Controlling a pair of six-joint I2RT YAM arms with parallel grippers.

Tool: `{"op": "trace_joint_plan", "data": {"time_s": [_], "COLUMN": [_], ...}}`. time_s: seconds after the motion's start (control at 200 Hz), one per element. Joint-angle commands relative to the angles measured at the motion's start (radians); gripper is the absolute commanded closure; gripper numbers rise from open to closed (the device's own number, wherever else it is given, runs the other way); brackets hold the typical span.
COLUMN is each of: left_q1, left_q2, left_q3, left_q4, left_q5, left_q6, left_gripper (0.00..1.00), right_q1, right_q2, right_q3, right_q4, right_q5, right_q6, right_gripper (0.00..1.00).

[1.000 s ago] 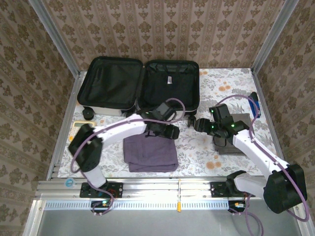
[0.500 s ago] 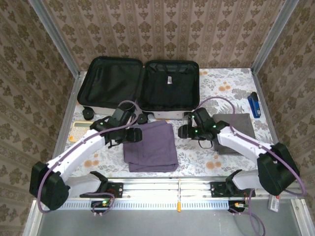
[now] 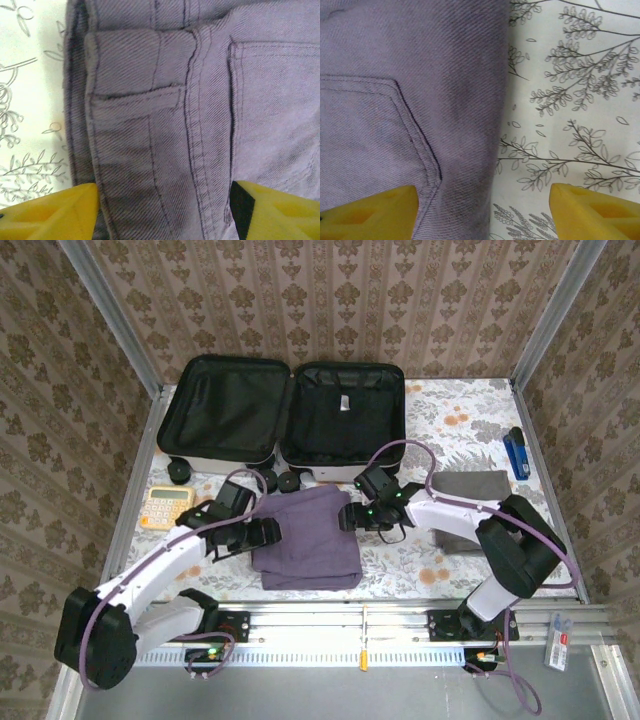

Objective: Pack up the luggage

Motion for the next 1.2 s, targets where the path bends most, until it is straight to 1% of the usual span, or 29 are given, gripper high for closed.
{"op": "trace_joint_plan", "data": {"time_s": [0.0, 0.425, 0.62, 0.815, 0.855, 0.865, 0.925, 0.955, 1.005, 1.02, 1.025, 1.045, 1.05, 1.09, 1.095, 1.11, 1.13, 1.165, 1.195], "left_q1": [0.009, 0.011, 0.011, 0.004, 0.001, 0.0, -0.009, -0.01, -0.012, -0.012, -0.012, -0.013, -0.013, -0.014, -0.014, -0.014, -0.014, -0.016, -0.018], "left_q2": [0.033, 0.109, 0.168, 0.214, 0.221, 0.224, 0.236, 0.242, 0.255, 0.258, 0.26, 0.264, 0.265, 0.273, 0.274, 0.277, 0.28, 0.283, 0.286], "left_q3": [-0.021, -0.053, -0.068, -0.071, -0.071, -0.071, -0.07, -0.069, -0.059, -0.056, -0.054, -0.05, -0.048, -0.039, -0.038, -0.035, -0.031, -0.024, -0.018], "left_q4": [0.053, 0.099, 0.167, 0.243, 0.264, 0.268, 0.296, 0.305, 0.303, 0.3, 0.298, 0.293, 0.291, 0.282, 0.28, 0.279, 0.275, 0.271, 0.267], "left_q5": [0.024, -0.031, -0.005, 0.026, 0.035, 0.036, 0.045, 0.051, 0.058, 0.058, 0.059, 0.058, 0.058, 0.058, 0.059, 0.061, 0.065, 0.07, 0.072], "left_q6": [-0.011, -0.01, -0.015, -0.021, -0.024, -0.023, -0.025, -0.021, -0.008, -0.005, -0.003, 0.002, 0.003, 0.013, 0.014, 0.017, 0.022, 0.028, 0.035], "left_gripper": [0.28, 0.28, 0.28, 0.32, 0.34, 0.34, 0.4, 0.47, 0.6, 0.64, 0.65, 0.69, 0.7, 0.77, 0.78, 0.8, 0.83, 0.87, 0.91], "right_q1": [0.019, 0.056, 0.073, 0.083, 0.083, 0.084, 0.085, 0.086, 0.089, 0.089, 0.089, 0.089, 0.089, 0.089, 0.089, 0.088, 0.088, 0.089, 0.088], "right_q2": [0.031, 0.084, 0.108, 0.121, 0.129, 0.132, 0.147, 0.15, 0.15, 0.148, 0.148, 0.146, 0.146, 0.139, 0.139, 0.136, 0.135, 0.132, 0.133], "right_q3": [0.027, 0.063, 0.083, 0.086, 0.091, 0.094, 0.108, 0.116, 0.12, 0.119, 0.119, 0.118, 0.118, 0.119, 0.119, 0.118, 0.119, 0.124, 0.129], "right_q4": [0.005, 0.005, 0.006, 0.022, 0.024, 0.024, 0.017, 0.013, 0.007, 0.008, 0.008, 0.01, 0.01, 0.009, 0.009, 0.009, 0.007, 0.001, -0.006], "right_q5": [0.008, 0.002, -0.008, -0.021, -0.025, -0.028, -0.04, -0.042, -0.042, -0.042, -0.042, -0.041, -0.041, -0.037, -0.037, -0.037, -0.035, -0.034, -0.033], "right_q6": [0.025, 0.031, 0.037, 0.039, 0.038, 0.038, 0.036, 0.033, 0.031, 0.03, 0.03, 0.032, 0.032, 0.032, 0.032, 0.032, 0.03, 0.025, 0.022], "right_gripper": [0.29, 0.3, 0.32, 0.37, 0.4, 0.42, 0.49, 0.52, 0.62, 0.66, 0.66, 0.73, 0.73, 0.88, 0.88, 0.92, 0.94, 1.0, 1.0]}}
